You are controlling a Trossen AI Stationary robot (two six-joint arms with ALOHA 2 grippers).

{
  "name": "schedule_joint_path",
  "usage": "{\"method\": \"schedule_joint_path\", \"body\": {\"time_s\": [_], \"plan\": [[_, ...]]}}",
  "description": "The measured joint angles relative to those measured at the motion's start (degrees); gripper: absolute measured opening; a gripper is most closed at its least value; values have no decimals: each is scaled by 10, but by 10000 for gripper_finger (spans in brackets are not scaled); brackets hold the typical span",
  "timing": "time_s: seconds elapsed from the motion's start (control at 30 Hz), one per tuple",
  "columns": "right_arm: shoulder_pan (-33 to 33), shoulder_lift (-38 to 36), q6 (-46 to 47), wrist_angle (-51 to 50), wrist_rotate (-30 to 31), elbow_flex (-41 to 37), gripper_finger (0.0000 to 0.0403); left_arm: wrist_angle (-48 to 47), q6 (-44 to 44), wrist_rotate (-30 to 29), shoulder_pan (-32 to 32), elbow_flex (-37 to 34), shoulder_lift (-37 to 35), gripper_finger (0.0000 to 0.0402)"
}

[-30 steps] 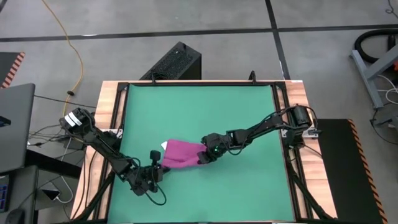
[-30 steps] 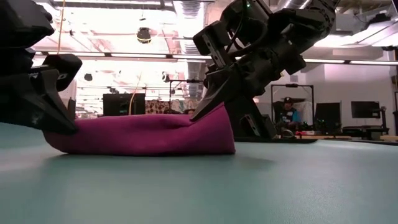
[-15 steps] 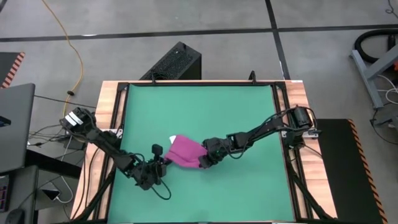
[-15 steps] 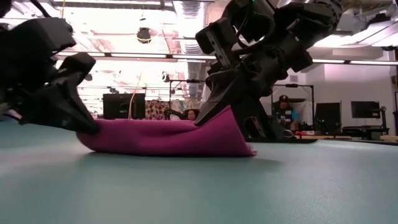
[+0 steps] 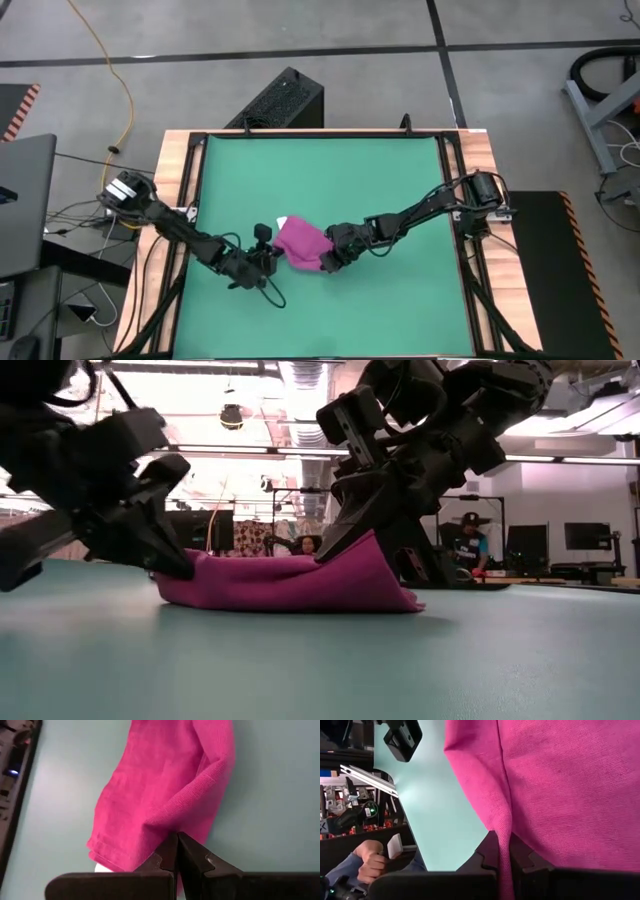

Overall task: Roll towel
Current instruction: Roll the pink towel

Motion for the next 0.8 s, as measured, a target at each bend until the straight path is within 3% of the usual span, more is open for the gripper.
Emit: {"method": "schedule_joint_path", "body": {"time_s": [0.33,0.6,0.8], "plan": [[8,0,0,0,4,0,20,17,38,81,67,0,0,0],[16,0,-45,-3,50,0,26,19,38,195,148,-3,0,0],[35,0,-104,-32,104,0,45,2,37,233,191,-4,-1,0]]}}
